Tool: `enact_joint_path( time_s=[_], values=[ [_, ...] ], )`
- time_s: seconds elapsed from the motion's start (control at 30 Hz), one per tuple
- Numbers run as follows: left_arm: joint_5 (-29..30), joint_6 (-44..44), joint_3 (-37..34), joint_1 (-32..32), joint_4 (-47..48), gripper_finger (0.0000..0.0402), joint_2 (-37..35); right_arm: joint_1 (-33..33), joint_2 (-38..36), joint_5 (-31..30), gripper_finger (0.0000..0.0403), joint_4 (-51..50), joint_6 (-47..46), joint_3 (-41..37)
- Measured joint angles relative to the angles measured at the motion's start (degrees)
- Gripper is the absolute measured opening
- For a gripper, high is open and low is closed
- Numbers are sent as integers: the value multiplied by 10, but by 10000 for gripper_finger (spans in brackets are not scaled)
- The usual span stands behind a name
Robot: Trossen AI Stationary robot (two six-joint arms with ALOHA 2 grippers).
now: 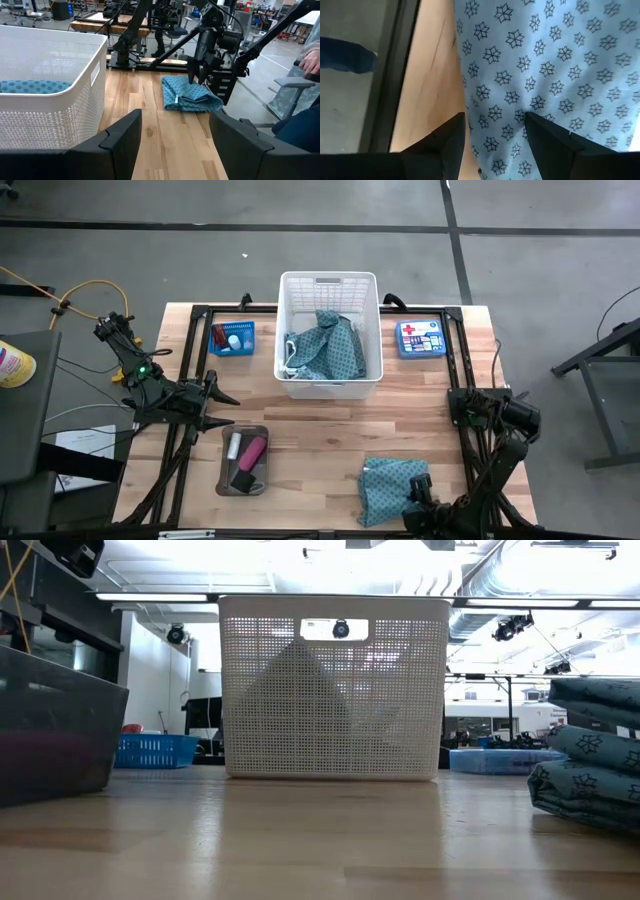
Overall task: Pick & place medical supplies in basket/bin
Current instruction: Put the blue patient gown into the white bin
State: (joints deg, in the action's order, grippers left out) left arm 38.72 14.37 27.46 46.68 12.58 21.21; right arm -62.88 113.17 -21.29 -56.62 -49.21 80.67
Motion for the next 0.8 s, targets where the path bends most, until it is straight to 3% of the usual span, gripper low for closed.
enact_joint_path(
  time_s=[0.5,0.8],
  values=[
    [-1,0,0,0,0,224,0,9,42,-68,194,-7,5,0],
    [-2,0,0,0,0,224,0,9,35,-67,194,-50,-37,15]
  ],
)
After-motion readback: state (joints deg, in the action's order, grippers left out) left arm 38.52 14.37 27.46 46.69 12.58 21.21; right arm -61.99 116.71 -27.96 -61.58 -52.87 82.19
